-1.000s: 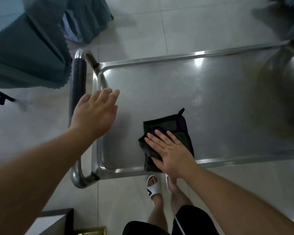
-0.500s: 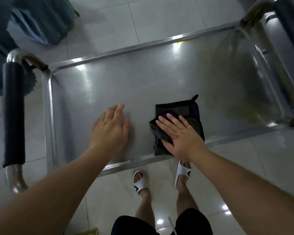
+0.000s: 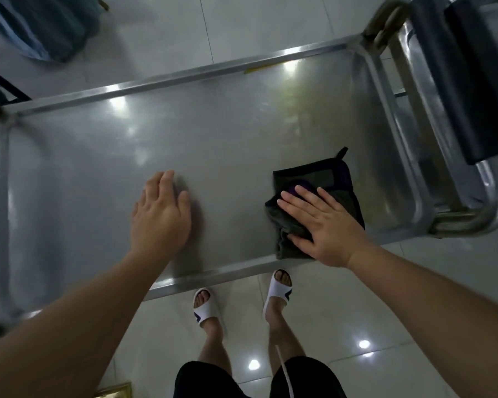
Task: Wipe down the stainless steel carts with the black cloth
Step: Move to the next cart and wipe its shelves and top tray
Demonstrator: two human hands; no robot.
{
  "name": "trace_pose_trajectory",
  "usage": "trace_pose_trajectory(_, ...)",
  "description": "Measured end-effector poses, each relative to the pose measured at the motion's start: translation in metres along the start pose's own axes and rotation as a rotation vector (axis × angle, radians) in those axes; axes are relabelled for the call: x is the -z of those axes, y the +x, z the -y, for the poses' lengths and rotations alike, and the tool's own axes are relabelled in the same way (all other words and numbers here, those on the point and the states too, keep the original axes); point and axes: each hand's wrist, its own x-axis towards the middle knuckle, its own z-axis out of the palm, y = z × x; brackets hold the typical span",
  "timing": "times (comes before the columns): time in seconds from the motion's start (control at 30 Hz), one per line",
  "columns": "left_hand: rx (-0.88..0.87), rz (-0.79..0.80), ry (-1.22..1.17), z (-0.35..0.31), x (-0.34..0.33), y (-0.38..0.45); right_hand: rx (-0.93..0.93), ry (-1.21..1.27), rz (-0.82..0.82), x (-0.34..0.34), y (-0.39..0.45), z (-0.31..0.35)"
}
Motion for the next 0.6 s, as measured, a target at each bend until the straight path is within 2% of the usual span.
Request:
trace_pose_trajectory(0.2,0.041,-0.074,0.033,-0.002,-0.027,0.01,-0.116,-0.006,-0.051,0.004,-0.034,-0.067)
trace_pose_trajectory(0.33,0.099,-0.163,0.086,0.018,-0.035,0.018,-0.337,0.033,-0.127,0.004,-0.048,-0.093)
trace_pose_trajectory(0.43,0.16,-0.238,0.059,0.031,-0.041,0.021,-0.561,0.079,-0.16,0.005,-0.046,-0.098)
trace_pose_trajectory(0.6,0.181,-0.27,0.039,0.035,-0.051,0.024,-0.763,0.095,-0.223,0.002,-0.015,-0.07)
